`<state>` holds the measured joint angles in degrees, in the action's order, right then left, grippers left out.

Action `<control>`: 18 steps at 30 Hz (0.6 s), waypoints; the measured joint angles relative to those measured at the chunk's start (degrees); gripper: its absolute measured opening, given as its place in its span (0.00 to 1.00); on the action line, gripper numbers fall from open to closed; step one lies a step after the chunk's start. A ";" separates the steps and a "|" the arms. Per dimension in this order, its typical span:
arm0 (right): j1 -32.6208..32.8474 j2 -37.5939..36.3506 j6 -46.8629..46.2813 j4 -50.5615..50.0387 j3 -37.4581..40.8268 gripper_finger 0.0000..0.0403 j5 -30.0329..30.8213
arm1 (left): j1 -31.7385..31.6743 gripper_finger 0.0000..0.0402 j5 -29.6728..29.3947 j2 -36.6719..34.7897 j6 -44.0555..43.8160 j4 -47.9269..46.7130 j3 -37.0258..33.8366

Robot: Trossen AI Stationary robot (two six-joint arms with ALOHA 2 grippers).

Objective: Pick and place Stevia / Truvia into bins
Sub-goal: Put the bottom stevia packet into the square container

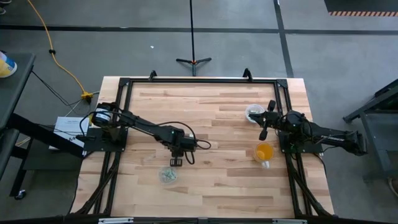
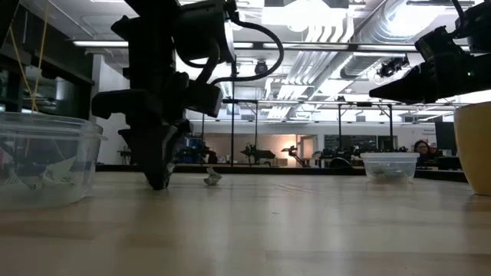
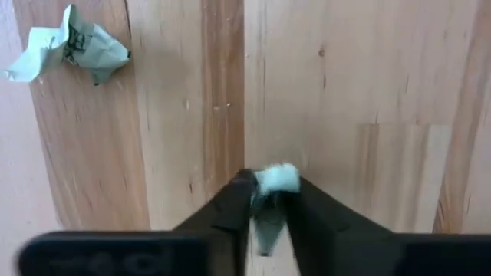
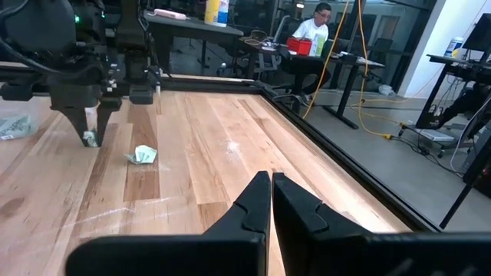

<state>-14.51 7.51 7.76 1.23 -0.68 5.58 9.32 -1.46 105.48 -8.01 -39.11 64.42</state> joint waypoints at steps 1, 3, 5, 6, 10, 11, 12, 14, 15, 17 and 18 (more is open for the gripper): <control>0.01 0.00 0.00 0.01 0.00 0.02 0.00 | 0.00 0.24 -0.20 -0.34 0.28 0.10 -0.12; 0.01 0.00 -0.02 0.02 0.01 0.02 0.00 | 0.04 0.15 0.29 -1.57 -0.19 -0.95 -0.15; -0.01 0.00 -0.38 0.00 -0.01 0.02 0.00 | 0.04 0.08 3.90 -3.63 -2.10 -2.86 -0.14; -0.01 0.00 -0.83 0.00 -0.01 0.02 0.00 | 0.04 0.07 6.05 -4.74 -2.84 -3.84 -0.13; 0.00 0.00 -1.28 0.02 -0.01 0.02 0.01 | 1.05 0.08 8.71 -9.89 -8.66 -6.54 -0.15; 0.00 0.00 -1.28 0.01 -0.01 0.02 0.00 | 1.63 0.09 8.64 -11.50 -10.16 -6.53 -0.08; 0.00 0.00 -1.28 0.01 -0.01 0.02 0.00 | 2.29 0.11 8.61 -13.02 -11.69 -6.55 -0.04; 0.01 0.02 -1.28 0.02 -0.01 0.02 0.00 | 4.17 0.14 8.25 -15.45 -15.00 -6.41 -0.04; -0.01 0.06 -1.28 0.02 -0.01 0.02 0.00 | 5.30 0.14 7.64 -16.39 -16.40 -5.87 -0.04; 0.01 0.16 -1.28 0.02 0.00 0.02 0.01 | 7.92 0.13 6.92 -17.37 -18.00 -4.50 -0.04; 0.01 0.27 -1.28 0.02 0.00 0.02 0.00 | 9.20 0.12 6.90 -17.41 -18.20 -3.34 -0.02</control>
<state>-14.50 7.78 6.48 1.26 -0.68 5.58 18.52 5.44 88.07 -26.21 -42.45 64.40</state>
